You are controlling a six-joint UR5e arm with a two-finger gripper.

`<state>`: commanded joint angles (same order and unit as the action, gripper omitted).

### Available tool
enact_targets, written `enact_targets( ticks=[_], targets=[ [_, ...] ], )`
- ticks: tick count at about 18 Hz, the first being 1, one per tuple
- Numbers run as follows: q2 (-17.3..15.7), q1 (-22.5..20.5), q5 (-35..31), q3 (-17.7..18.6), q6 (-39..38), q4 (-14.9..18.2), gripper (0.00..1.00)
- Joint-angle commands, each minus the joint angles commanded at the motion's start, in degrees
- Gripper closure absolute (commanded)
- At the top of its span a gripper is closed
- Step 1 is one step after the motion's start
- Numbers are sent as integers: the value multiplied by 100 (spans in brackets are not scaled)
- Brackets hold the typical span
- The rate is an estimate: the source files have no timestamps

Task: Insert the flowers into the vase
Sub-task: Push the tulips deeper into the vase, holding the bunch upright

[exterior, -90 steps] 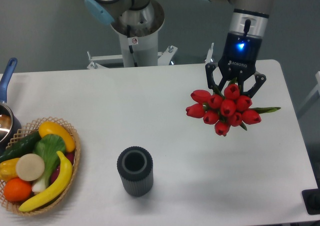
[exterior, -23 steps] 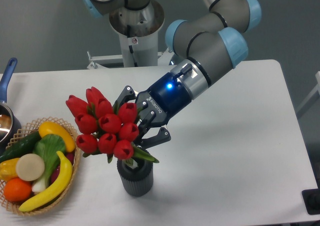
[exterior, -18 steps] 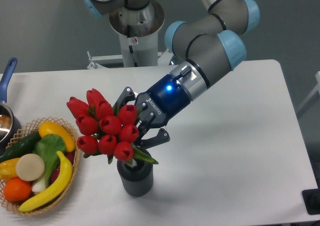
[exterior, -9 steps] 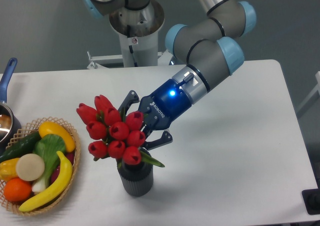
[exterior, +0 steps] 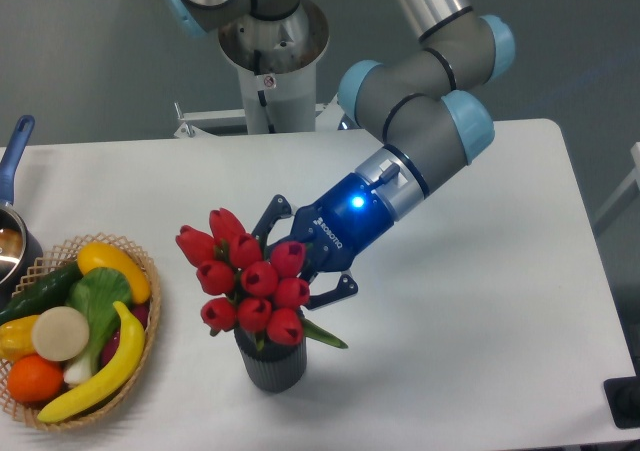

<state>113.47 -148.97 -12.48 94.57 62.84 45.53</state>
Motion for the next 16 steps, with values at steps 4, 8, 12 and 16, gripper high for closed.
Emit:
enact_targets(
  ticks=[4, 8, 12, 16],
  targets=[
    [70, 0, 0, -9, 9, 9, 51],
    [132, 9, 0, 70, 9, 9, 51],
    [194, 0, -9, 166, 9, 9, 51],
    [202, -9, -17, 316, 9, 9, 51]
  ],
)
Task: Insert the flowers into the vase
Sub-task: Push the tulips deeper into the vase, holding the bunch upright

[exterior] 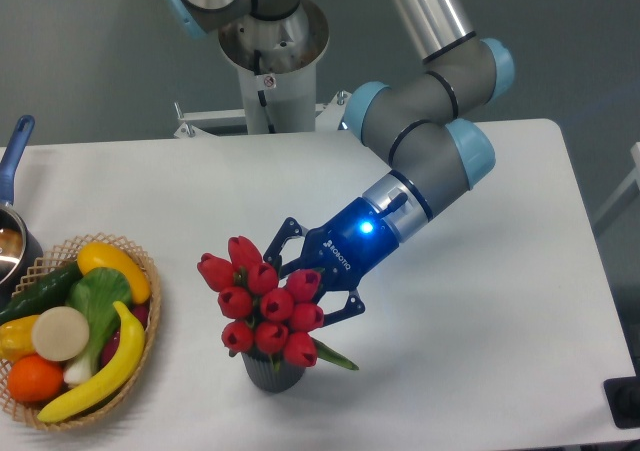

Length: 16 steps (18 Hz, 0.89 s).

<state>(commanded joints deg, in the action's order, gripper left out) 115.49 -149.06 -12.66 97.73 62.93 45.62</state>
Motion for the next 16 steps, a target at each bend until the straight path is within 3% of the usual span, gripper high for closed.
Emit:
enact_targets(
  ticks=[16],
  targets=[
    [97, -88, -70, 202, 246, 0, 48]
  ],
)
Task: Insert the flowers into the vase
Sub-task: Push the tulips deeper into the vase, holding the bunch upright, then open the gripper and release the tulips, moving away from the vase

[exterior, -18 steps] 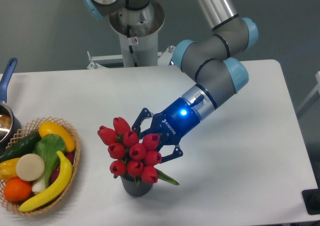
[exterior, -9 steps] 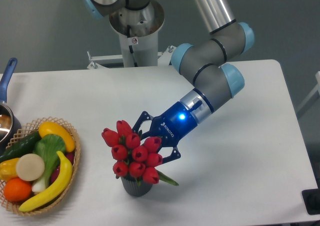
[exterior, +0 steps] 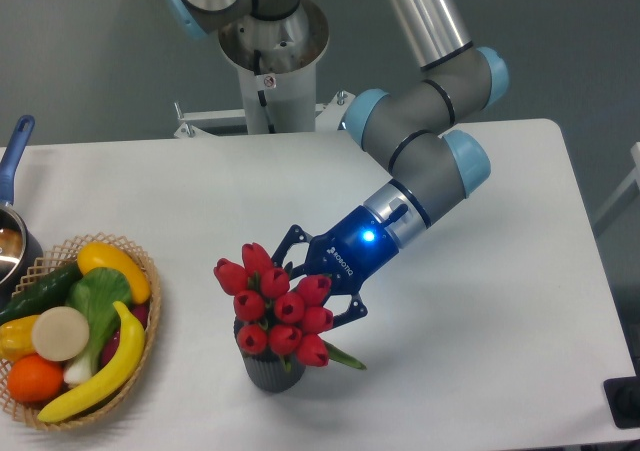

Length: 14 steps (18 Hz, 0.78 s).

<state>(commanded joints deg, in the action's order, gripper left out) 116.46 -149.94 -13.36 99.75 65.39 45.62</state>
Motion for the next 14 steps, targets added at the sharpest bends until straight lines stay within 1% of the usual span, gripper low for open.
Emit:
enact_targets(
  ticks=[3, 6, 7, 9, 10, 14],
  targets=[
    [9, 0, -9, 18, 9, 0, 47],
    [35, 0, -18, 18, 52, 0, 39],
    [44, 0, -18, 18, 88, 0, 29],
    [35, 0, -18, 18, 105, 0, 8],
    [18, 0, -18, 18, 105, 0, 1],
    [0, -17, -44, 18, 105, 0, 0]
  ],
)
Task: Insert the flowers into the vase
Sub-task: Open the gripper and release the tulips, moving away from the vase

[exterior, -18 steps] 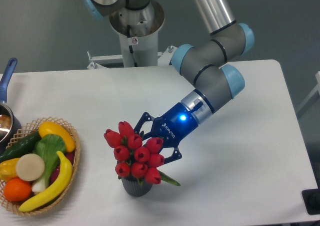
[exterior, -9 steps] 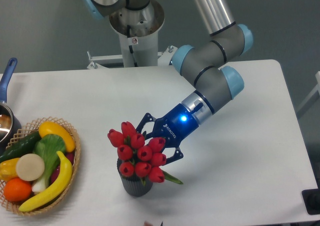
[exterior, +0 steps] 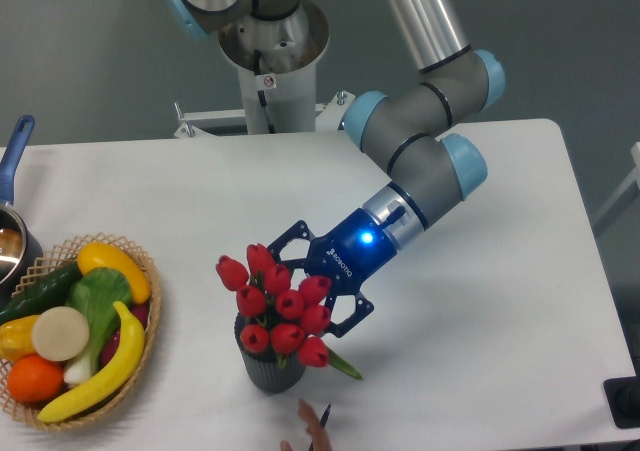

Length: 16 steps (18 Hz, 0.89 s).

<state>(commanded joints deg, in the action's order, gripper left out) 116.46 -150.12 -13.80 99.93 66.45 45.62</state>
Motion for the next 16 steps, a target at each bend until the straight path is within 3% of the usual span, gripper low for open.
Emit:
enact_targets(
  ticks=[4, 7, 11, 16],
  targets=[
    [-105, -53, -324, 26, 0, 0, 0],
    [-404, -132, -1106, 114, -9, 0, 0],
    [-580, -132, -1362, 290, 9, 0, 0],
    [-966, -149, -2494, 343, 0, -9, 0]
  ],
)
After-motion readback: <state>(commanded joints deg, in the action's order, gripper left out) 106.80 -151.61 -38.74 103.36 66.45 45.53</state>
